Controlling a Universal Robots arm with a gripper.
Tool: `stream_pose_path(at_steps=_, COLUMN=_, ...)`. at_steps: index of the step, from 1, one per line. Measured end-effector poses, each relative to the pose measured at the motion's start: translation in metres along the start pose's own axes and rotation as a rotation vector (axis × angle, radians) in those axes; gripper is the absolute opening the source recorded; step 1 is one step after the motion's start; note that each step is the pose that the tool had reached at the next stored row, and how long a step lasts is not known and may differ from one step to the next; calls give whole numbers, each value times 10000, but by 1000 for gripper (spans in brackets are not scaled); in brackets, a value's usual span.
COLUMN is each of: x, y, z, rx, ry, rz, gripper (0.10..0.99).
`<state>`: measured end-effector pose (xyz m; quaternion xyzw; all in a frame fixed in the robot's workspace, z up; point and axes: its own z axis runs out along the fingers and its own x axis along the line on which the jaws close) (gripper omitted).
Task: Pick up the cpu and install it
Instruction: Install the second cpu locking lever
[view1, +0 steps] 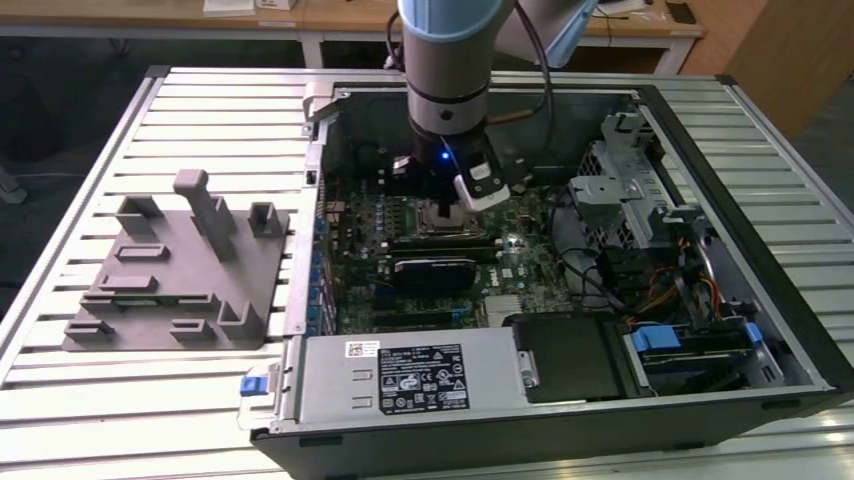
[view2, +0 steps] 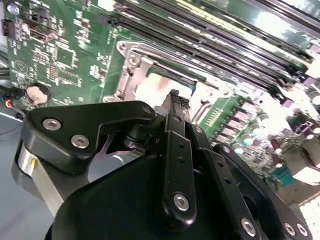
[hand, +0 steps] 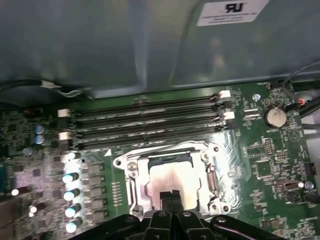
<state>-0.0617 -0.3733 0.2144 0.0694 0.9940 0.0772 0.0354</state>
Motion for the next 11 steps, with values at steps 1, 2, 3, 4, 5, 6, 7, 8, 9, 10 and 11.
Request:
stream_pose_path(at_steps=1, x=-19, y=11, z=7, rx=37, ry=12, rz=-1, gripper=106)
stream_pose_path(at_steps=2, x=-38, y=22, z=13, rx=66, ry=31, rz=1, gripper=106)
stream_pose_path(at_steps=3, x=-58, y=34, z=19, rx=90, ry=60, rz=5, gripper=106)
stream_pose_path(at_steps=4, x=-76, y=43, z=23, rx=114, ry=94, rz=9, gripper=106)
stream_pose_path(at_steps=5, x=-86, y=48, z=25, rx=129, ry=120, rz=11, gripper=106)
stream_pose_path(at_steps=6, x=-89, y=49, z=25, rx=130, ry=130, rz=12, gripper=106)
stream_pose_path(at_steps=7, x=-89, y=49, z=25, rx=131, ry=131, rz=13, gripper=106)
stream_pose_path(at_steps=8, x=-90, y=49, z=25, rx=132, ry=133, rz=13, gripper=106)
stream_pose_path(at_steps=9, x=-90, y=49, z=25, rx=131, ry=135, rz=13, gripper=106)
stream_pose_path(at_steps=10, x=-90, y=49, z=25, rx=132, ry=135, rz=13, gripper=106)
stream_pose_path(at_steps=11, x=-90, y=49, z=25, rx=131, ry=135, rz=14, gripper=106)
